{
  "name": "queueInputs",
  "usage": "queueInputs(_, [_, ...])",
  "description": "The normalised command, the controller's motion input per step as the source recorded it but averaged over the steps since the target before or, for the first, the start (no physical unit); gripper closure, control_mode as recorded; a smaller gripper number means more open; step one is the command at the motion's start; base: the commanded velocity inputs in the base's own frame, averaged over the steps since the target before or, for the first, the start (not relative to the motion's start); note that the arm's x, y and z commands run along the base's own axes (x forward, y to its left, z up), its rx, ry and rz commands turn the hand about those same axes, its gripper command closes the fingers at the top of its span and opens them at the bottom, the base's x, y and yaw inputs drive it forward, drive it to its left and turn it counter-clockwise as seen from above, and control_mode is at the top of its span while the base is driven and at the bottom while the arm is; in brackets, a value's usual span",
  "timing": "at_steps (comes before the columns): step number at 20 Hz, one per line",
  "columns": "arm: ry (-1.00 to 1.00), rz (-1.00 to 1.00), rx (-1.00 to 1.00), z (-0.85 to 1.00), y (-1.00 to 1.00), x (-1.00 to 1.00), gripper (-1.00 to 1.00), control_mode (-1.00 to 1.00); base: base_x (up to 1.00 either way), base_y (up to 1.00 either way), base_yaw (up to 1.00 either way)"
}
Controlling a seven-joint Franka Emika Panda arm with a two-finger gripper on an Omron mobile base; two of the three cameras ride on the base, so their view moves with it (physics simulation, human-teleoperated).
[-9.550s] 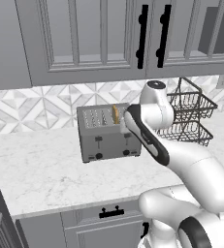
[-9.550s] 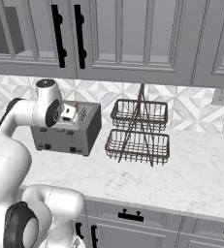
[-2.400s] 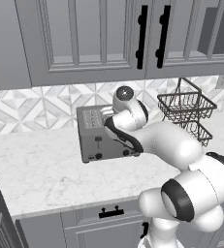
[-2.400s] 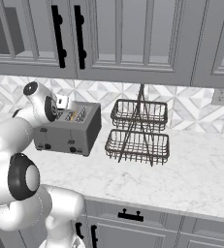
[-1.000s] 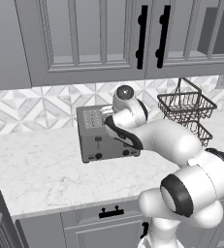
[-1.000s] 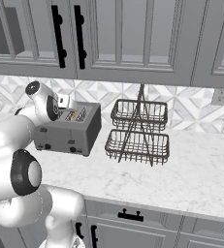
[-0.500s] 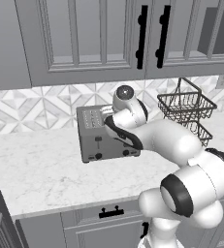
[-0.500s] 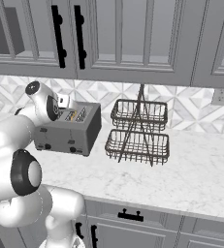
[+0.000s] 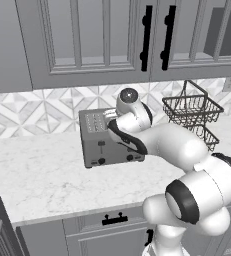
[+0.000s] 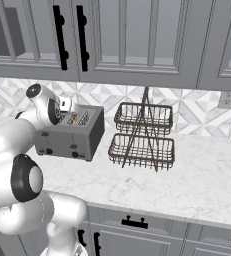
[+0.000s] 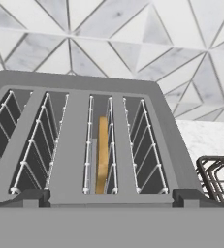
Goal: Start the toaster. Once the lever pops up, take the bread to the plate on the dining counter.
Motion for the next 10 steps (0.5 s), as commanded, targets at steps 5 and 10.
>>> queueInputs(5, [0.00, 0.00, 0.00, 0.00, 0.00, 0.00, -1.00, -1.00, 0.00, 0.00, 0.00])
queueInputs(10, [0.00, 0.00, 0.00, 0.00, 0.00, 0.00, -1.00, -1.00, 0.00, 0.00, 0.00])
